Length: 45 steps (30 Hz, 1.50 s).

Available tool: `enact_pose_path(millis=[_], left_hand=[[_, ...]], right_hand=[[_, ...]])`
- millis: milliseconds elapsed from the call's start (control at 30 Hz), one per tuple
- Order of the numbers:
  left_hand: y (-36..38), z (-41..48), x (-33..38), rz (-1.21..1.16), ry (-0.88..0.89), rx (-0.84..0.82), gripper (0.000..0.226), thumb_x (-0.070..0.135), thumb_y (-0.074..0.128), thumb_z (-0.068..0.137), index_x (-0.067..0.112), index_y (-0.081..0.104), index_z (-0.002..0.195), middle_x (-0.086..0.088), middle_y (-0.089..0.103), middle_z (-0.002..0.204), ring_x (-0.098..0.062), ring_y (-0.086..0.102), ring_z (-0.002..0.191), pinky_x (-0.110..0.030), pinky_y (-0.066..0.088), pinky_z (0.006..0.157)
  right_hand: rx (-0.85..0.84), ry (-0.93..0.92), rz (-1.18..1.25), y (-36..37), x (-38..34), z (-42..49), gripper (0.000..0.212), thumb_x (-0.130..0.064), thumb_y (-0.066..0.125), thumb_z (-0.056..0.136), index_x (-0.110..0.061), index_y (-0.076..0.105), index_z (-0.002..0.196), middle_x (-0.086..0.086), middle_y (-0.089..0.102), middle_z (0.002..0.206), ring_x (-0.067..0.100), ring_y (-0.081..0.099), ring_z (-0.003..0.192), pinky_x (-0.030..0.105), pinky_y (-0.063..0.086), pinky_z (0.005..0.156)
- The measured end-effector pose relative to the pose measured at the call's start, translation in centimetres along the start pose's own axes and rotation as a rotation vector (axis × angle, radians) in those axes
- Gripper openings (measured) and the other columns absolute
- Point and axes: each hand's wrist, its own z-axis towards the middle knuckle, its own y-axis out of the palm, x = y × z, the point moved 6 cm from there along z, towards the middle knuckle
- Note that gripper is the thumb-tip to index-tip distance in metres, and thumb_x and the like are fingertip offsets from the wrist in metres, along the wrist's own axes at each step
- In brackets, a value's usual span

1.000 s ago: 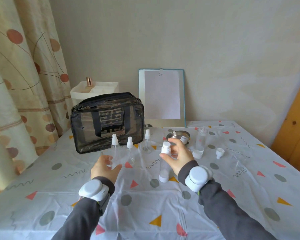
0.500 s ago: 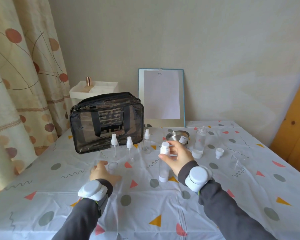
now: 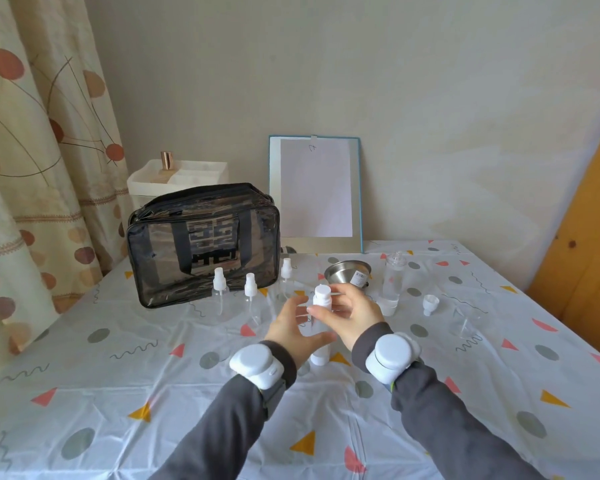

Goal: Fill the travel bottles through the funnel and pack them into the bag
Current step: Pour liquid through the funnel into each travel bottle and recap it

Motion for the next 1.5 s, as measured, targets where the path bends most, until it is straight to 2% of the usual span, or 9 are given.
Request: enact_pose_path(millis=[133,300,567,700,833,933,1067,1300,1500], left_hand=[[0.3,0.2,0.0,0.031,0.017,0.078,0.035,0.024,0.072,0.076,0.016,0.058,0.107,0.001,0.066,0.097,-0.014,0.063,0.095,-0.027,0.049,0.086],[0.7,0.2,0.5,0.072,0.061,0.081,0.026,0.022,0.068,0.080,0.016,0.060,0.104,0.000,0.067,0.099,-0.014,0.063,0.095,-0.029,0.049,0.088],[1.2,0.6,0.8,0.032,0.079,-0.059,0.032,0.023,0.069,0.082,0.015,0.062,0.112,0.003,0.066,0.105,-0.010,0.060,0.101,-0.021,0.044,0.092],[0.9,0.6,0.6,0.025,0.060,-0.007,0.031,0.025,0.069,0.081,0.017,0.061,0.110,0.006,0.063,0.098,-0.005,0.057,0.093,-0.014,0.040,0.082],[0.9,0.7,0.3,0.019,0.031,0.012,0.035,0.028,0.072,0.078,0.017,0.061,0.110,0.004,0.065,0.100,-0.007,0.059,0.095,-0.016,0.042,0.085],[1.3,0.6,0.3,0.012,0.023,0.033,0.032,0.028,0.073,0.077,0.019,0.062,0.106,0.004,0.066,0.099,-0.009,0.060,0.096,-0.019,0.044,0.087],[1.1,0.4,0.5,0.066,0.050,0.069,0.027,0.027,0.069,0.080,0.019,0.063,0.105,0.004,0.068,0.098,-0.008,0.062,0.093,-0.021,0.047,0.083],[1.2,0.4,0.4,0.044,0.029,0.058,0.040,0.031,0.074,0.075,0.019,0.061,0.110,0.008,0.063,0.097,-0.005,0.057,0.092,-0.015,0.041,0.081],[1.2,0.6,0.1,0.033,0.023,0.063,0.042,0.031,0.076,0.074,0.016,0.062,0.110,0.005,0.065,0.102,-0.004,0.057,0.092,-0.014,0.040,0.082]], right_hand=[[0.060,0.026,0.010,0.2,0.6,-0.1,0.035,-0.028,0.083,0.063,-0.032,0.056,0.086,-0.005,0.068,0.088,0.011,0.065,0.088,0.026,0.052,0.082],[0.085,0.030,-0.031,-0.1,0.7,0.0,0.026,-0.028,0.080,0.069,-0.021,0.063,0.087,0.002,0.071,0.088,0.016,0.067,0.084,0.032,0.055,0.080],[-0.149,-0.015,0.039,-0.5,0.5,0.3,0.024,-0.016,0.069,0.081,-0.024,0.064,0.102,-0.004,0.069,0.099,0.008,0.064,0.098,0.027,0.047,0.093],[-0.031,0.011,0.094,-2.0,1.1,0.7,0.050,-0.015,0.079,0.069,-0.030,0.057,0.112,-0.011,0.063,0.099,0.002,0.062,0.093,0.015,0.048,0.077],[-0.001,-0.006,0.137,-2.8,1.4,0.6,0.031,-0.013,0.075,0.075,-0.032,0.061,0.095,-0.010,0.069,0.084,-0.004,0.063,0.078,0.017,0.045,0.077],[-0.070,0.024,0.201,-1.8,1.6,0.2,0.031,-0.017,0.070,0.080,-0.035,0.058,0.102,-0.002,0.070,0.102,0.001,0.064,0.096,0.018,0.046,0.085],[-0.168,0.048,0.175,0.6,1.1,0.5,0.057,-0.023,0.077,0.072,-0.030,0.049,0.121,-0.006,0.065,0.111,0.011,0.057,0.112,0.031,0.045,0.098],[-0.010,0.002,0.105,-1.1,0.9,1.1,0.058,-0.023,0.082,0.065,-0.037,0.050,0.111,-0.014,0.060,0.103,0.005,0.057,0.103,0.025,0.044,0.093],[0.005,-0.053,0.074,-3.1,1.0,0.2,0.039,-0.019,0.081,0.067,-0.037,0.061,0.096,-0.011,0.069,0.088,0.006,0.064,0.094,0.027,0.047,0.094]])
